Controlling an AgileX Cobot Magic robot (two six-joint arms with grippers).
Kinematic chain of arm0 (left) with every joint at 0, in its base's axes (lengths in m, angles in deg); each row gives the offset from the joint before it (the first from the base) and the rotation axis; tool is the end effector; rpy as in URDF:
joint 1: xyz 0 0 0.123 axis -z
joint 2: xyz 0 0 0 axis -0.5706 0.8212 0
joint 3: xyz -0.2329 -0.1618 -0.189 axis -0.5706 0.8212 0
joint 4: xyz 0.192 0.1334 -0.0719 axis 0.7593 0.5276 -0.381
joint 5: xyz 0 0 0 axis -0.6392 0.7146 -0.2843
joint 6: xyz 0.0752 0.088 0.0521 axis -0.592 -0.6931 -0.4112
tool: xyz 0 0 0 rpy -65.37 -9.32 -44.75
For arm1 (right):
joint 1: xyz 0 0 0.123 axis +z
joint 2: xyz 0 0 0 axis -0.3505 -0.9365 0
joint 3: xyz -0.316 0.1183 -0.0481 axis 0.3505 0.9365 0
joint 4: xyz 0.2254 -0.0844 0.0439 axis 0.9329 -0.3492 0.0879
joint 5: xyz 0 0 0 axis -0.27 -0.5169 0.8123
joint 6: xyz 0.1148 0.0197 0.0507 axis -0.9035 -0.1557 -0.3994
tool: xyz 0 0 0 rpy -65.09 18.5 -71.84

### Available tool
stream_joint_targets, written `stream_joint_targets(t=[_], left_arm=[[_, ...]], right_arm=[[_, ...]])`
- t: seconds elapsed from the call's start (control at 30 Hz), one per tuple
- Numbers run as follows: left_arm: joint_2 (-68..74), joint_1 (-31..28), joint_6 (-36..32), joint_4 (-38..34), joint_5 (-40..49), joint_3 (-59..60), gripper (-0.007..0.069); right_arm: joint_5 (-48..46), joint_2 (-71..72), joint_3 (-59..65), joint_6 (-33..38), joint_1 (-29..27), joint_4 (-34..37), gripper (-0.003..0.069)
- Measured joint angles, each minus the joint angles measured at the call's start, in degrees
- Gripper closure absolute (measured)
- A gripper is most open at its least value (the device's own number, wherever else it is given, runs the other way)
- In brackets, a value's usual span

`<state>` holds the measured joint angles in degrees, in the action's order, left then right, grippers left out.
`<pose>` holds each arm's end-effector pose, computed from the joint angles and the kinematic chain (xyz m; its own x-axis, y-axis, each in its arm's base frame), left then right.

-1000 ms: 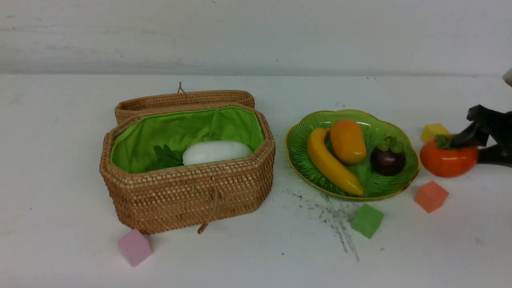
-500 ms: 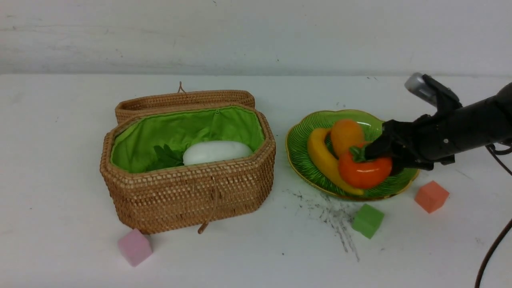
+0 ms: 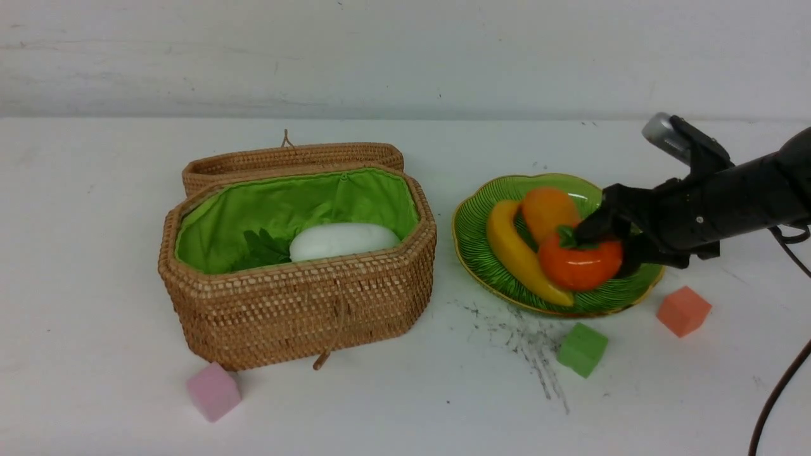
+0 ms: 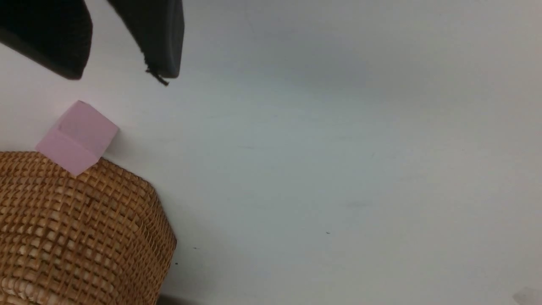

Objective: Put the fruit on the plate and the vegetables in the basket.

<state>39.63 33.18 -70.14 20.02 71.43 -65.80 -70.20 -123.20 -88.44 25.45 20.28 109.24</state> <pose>0.0226 0.0025 0.1558 -0.3106 -0.1820 -0.9330 -0.0968 0.9825 -0.1594 0.4359 0.0586 0.2421 -0.8394 0.2463 -0.4845 -0.0576 0.8461 0.5299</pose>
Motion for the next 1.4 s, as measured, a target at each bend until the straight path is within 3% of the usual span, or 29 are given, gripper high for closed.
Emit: stream_joint_targets(t=[0.07, 0.17, 0.4, 0.87, 0.93, 1.13, 1.2, 1.27, 1.4], left_arm=[[0.00, 0.00, 0.00, 0.00, 0.00, 0.00, 0.0386], [0.00, 0.00, 0.00, 0.00, 0.00, 0.00, 0.0386], [0.00, 0.00, 0.00, 0.00, 0.00, 0.00, 0.0386], [0.00, 0.00, 0.00, 0.00, 0.00, 0.00, 0.0386], [0.00, 0.00, 0.00, 0.00, 0.00, 0.00, 0.0386], [0.00, 0.00, 0.00, 0.00, 0.00, 0.00, 0.0386], [0.00, 0.00, 0.00, 0.00, 0.00, 0.00, 0.0386], [0.00, 0.00, 0.00, 0.00, 0.00, 0.00, 0.0386], [0.00, 0.00, 0.00, 0.00, 0.00, 0.00, 0.0386]], right_arm=[[-0.42, 1.32, 0.00, -0.10, 0.00, -2.04, 0.0017], [-0.77, 3.51, 0.00, -0.79, 0.00, -4.85, -0.0003], [-3.70, 10.51, 0.00, -7.28, 0.00, -13.63, 0.0051], [-11.29, 23.88, 0.31, -7.79, 0.00, -15.01, 0.0113], [-13.36, 26.10, 0.31, -7.79, 0.00, -15.54, 0.0150], [-19.24, 35.51, 2.94, -7.79, 0.00, -17.52, 0.0396], [-19.38, 43.02, 8.56, -7.79, 0.00, -17.52, 0.0561], [-18.70, 48.37, 13.78, -7.79, 0.00, -17.64, 0.0644], [-13.89, 60.53, 26.39, -6.16, 0.00, -19.23, 0.0667]])
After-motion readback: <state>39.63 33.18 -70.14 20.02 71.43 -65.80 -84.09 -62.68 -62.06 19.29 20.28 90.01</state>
